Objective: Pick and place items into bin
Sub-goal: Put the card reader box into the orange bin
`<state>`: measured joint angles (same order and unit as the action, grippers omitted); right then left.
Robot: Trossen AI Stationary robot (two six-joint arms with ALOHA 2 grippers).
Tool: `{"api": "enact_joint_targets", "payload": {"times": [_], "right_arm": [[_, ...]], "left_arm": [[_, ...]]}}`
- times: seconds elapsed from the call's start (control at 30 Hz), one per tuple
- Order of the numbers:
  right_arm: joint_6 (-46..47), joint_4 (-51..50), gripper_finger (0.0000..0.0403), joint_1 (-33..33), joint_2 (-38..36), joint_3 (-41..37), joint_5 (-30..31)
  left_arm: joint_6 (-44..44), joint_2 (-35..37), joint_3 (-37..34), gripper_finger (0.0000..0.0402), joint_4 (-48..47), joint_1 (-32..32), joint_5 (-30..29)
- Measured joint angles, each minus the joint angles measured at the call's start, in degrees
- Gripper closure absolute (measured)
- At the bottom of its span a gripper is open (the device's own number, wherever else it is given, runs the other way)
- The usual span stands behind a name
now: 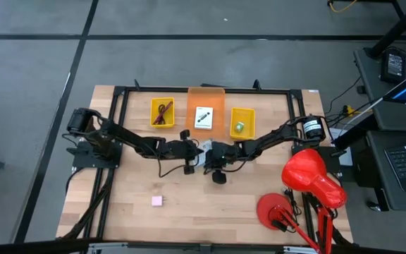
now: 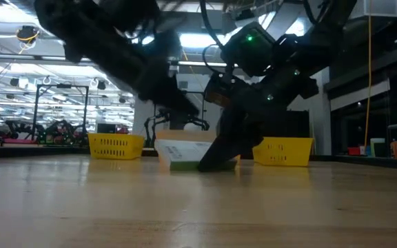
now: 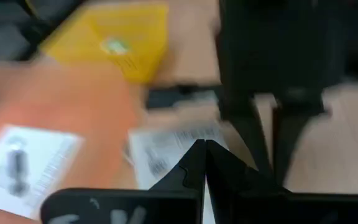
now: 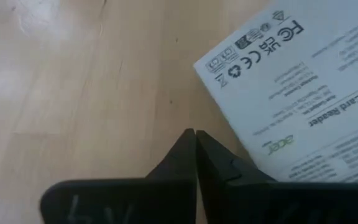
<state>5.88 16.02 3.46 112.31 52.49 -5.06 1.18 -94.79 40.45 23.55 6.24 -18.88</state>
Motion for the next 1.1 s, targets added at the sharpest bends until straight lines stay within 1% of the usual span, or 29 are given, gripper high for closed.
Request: {"api": "enact_joint_targets", "payload": {"times": [0.17, 0.23, 0.37, 0.5, 0.57, 0.63, 0.7, 0.73, 0.8, 0.9, 1.0, 1.1], "right_arm": [[0.7, -0.2, 0.0403, -0.2, 0.0, 0.0, -1.1], [0.6, -0.3, 0.0403, -0.2, 0.0, 0.0, -1.3], [0.3, -0.3, 0.0403, -0.2, 0.0, 0.0, -1.5], [0.3, -0.4, 0.0403, -0.1, 0.0, 0.0, -1.7], [0.3, -0.4, 0.0403, -0.1, 0.0, 0.0, -1.9], [0.3, -0.4, 0.0403, -0.1, 0.0, 0.0, -2.1], [0.3, -0.4, 0.0403, 0.0, -0.1, 0.0, -2.1], [0.5, -0.4, 0.0403, 0.0, -0.1, 0.0, -2.1], [1.0, -0.5, 0.0403, 0.0, -0.1, 0.0, -2.2], [1.1, -0.5, 0.0403, 0.0, -0.1, 0.0, -2.3], [1.0, -0.5, 0.0403, 0.0, -0.1, 0.0, -2.4], [0.1, -0.5, 0.0403, 0.0, -0.1, 0.0, -2.5]], "left_arm": [[-1.0, 5.6, 0.0, 0.0392, -1.7, 0.3, -0.5], [-0.5, 7.3, -0.1, 0.039, -4.4, 0.4, -1.1], [1.1, 8.9, -0.1, 0.0384, -10.7, 0.9, -2.0], [0.5, 9.1, -0.2, 0.037, -16.7, 2.6, -3.3], [-1.3, 9.1, -0.2, 0.0362, -18.9, 4.2, -5.3], [-2.8, 9.1, -0.2, 0.0354, -20.4, 5.8, -8.6], [-2.4, 9.1, -0.2, 0.0344, -20.9, 7.2, -12.3], [-0.8, 9.1, -0.2, 0.0339, -21.1, 7.9, -13.5], [3.7, 9.1, -0.2, 0.0329, -22.1, 8.6, -13.8], [12.2, 9.8, -0.9, 0.0312, -23.6, 8.8, -9.5], [20.3, 10.3, -3.1, 0.0295, -23.4, 8.8, -8.1], [26.4, 10.8, -6.2, 0.028, -19.0, 8.7, -7.2]]}}
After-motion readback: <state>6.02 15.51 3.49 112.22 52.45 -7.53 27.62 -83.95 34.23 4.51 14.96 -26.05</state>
